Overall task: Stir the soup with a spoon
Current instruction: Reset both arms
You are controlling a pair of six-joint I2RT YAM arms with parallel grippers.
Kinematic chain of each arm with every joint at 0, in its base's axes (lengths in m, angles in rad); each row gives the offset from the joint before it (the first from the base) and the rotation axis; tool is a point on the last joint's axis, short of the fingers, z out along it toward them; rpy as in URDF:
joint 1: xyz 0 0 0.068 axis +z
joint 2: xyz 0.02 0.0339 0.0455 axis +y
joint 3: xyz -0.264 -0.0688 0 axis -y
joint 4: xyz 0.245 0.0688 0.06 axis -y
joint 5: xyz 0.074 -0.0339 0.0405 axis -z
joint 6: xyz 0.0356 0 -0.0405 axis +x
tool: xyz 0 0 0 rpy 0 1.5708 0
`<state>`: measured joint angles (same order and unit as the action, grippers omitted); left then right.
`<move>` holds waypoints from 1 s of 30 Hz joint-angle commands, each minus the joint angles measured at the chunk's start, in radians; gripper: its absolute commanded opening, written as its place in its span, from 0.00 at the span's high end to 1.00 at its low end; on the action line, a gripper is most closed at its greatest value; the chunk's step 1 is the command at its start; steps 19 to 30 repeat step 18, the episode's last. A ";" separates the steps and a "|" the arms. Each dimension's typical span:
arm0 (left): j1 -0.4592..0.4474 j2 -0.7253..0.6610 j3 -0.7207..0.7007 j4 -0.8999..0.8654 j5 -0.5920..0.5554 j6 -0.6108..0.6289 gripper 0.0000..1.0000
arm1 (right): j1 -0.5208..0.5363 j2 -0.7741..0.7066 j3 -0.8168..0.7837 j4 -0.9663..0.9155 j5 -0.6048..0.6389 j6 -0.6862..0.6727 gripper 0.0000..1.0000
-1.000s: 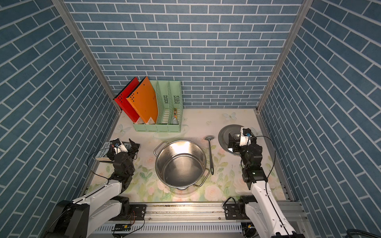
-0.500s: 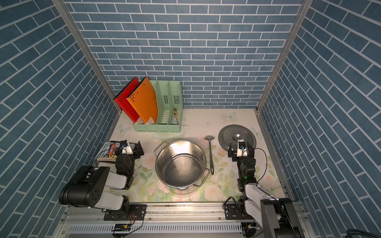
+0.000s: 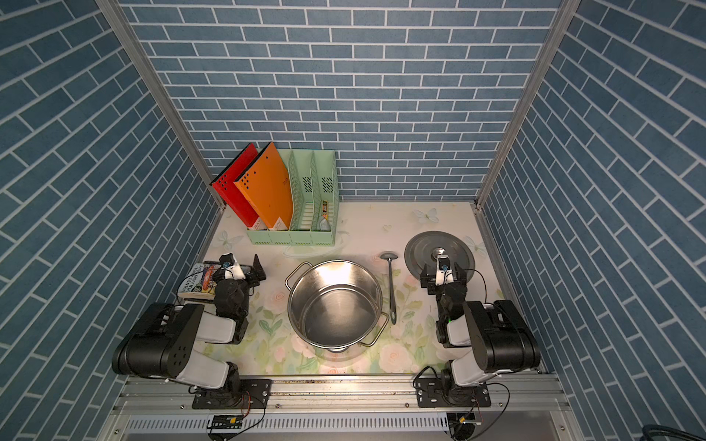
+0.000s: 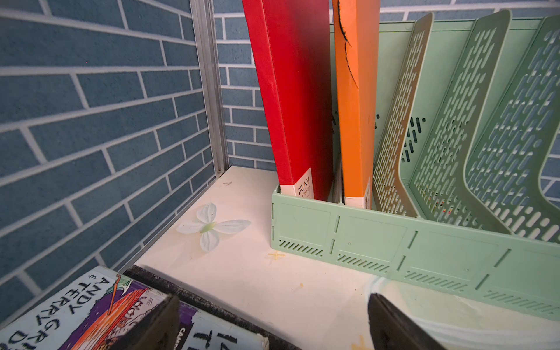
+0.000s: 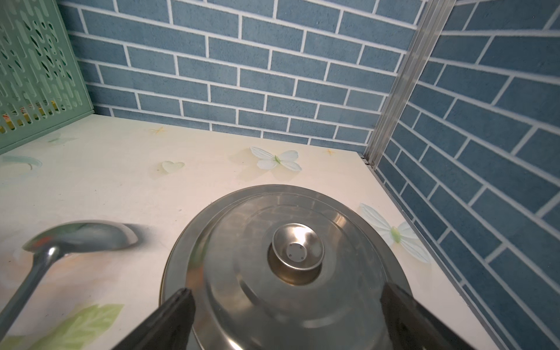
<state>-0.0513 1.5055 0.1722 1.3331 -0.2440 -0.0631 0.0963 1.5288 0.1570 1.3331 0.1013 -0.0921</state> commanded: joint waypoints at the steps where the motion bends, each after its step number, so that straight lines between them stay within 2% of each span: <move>1: -0.007 0.007 0.020 -0.021 -0.003 0.017 0.00 | -0.035 0.008 0.056 -0.032 -0.037 0.056 0.00; 4: -0.007 0.007 0.029 -0.034 0.046 0.035 0.00 | -0.040 0.002 0.059 -0.050 -0.041 0.057 0.00; 15: 0.007 0.008 0.036 -0.048 0.078 0.029 0.00 | -0.040 0.003 0.055 -0.040 -0.041 0.057 0.00; 30: 0.007 0.008 0.032 -0.040 0.079 0.031 0.00 | -0.040 0.002 0.053 -0.036 -0.039 0.055 0.00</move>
